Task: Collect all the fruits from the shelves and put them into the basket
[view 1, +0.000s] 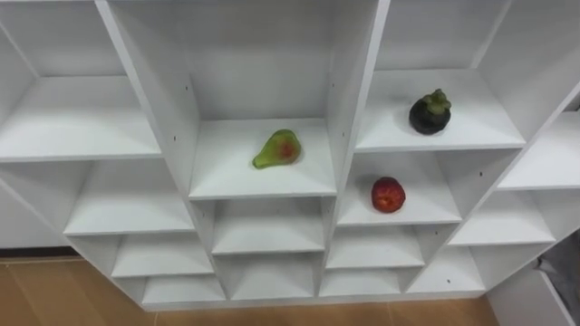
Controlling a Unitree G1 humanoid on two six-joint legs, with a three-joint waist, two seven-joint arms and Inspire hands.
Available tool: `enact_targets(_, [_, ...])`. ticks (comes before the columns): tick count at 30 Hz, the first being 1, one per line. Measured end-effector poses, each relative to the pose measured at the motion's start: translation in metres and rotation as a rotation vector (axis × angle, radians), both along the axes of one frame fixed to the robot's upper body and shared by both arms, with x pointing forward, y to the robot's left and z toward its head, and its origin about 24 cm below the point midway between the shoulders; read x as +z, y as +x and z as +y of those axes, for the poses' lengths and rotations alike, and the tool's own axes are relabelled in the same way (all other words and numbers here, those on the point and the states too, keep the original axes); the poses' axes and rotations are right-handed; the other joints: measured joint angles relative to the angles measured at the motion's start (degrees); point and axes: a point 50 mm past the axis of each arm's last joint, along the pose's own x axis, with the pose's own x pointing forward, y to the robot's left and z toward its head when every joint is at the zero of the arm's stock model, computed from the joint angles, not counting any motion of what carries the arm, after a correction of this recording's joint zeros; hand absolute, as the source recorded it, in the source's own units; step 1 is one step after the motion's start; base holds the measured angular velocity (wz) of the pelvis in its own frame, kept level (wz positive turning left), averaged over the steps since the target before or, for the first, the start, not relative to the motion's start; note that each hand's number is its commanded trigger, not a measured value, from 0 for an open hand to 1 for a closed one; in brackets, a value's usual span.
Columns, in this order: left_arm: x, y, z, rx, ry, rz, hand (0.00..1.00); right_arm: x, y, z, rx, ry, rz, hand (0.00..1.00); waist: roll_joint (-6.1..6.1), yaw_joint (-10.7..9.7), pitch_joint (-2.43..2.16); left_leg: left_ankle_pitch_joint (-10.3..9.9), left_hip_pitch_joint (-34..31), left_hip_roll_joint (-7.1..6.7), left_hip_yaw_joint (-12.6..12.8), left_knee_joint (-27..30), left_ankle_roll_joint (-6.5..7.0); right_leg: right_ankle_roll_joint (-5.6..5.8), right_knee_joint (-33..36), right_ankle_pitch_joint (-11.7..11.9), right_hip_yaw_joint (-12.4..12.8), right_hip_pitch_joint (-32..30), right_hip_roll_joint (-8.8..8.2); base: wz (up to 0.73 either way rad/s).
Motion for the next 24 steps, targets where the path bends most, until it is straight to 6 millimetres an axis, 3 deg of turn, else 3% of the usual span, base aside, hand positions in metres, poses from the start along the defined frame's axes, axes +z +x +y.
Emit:
enact_targets(7, [0.003, 0.011, 0.000, -0.017, -0.003, -0.058, 1.00, 0.039, 0.041, 0.011, 0.128, -0.056, -0.290, 0.00, -0.16, -0.37, 0.13, 0.00, -0.19, 0.04, 0.53, -0.23, 0.00, 0.00, 0.02, 0.00, 0.09, -0.44, 0.00, -0.03])
enact_targets(11, [0.004, 0.011, 0.001, -0.020, -0.001, -0.076, 1.00, 0.056, 0.053, 0.014, 0.142, -0.059, -0.402, 0.00, -0.25, -0.45, 0.03, 0.00, -0.05, 0.06, 1.10, -0.35, 0.00, 0.00, -0.01, 0.00, 0.25, -0.51, 0.00, -0.04])
enact_targets(14, [0.005, 0.010, 0.004, -0.025, 0.006, -0.080, 1.00, 0.080, 0.062, 0.016, 0.153, -0.067, -0.524, 0.00, -0.02, -0.75, 0.06, 0.00, -0.16, 0.08, 1.08, -0.44, 0.00, 0.00, -0.01, 0.00, 0.23, -1.31, 0.00, -0.03])
enact_targets(19, [0.006, 0.009, 0.008, -0.035, 0.012, -0.098, 1.00, 0.135, 0.083, 0.025, 0.185, -0.068, -0.821, 0.00, 0.44, -1.92, 0.19, 0.00, -0.26, 0.07, 1.38, -0.61, 0.00, -0.01, 0.03, 0.01, 0.67, -1.42, 0.02, -0.03])
enact_targets(24, [0.007, 0.009, 0.007, -0.038, 0.005, -0.106, 1.00, 0.164, 0.092, 0.030, 0.212, -0.082, -0.968, 0.00, 0.56, -1.83, 0.16, 0.00, -0.19, 0.11, 1.89, -0.75, 0.00, 0.00, 0.08, 0.01, 1.16, -1.90, 0.04, -0.05])
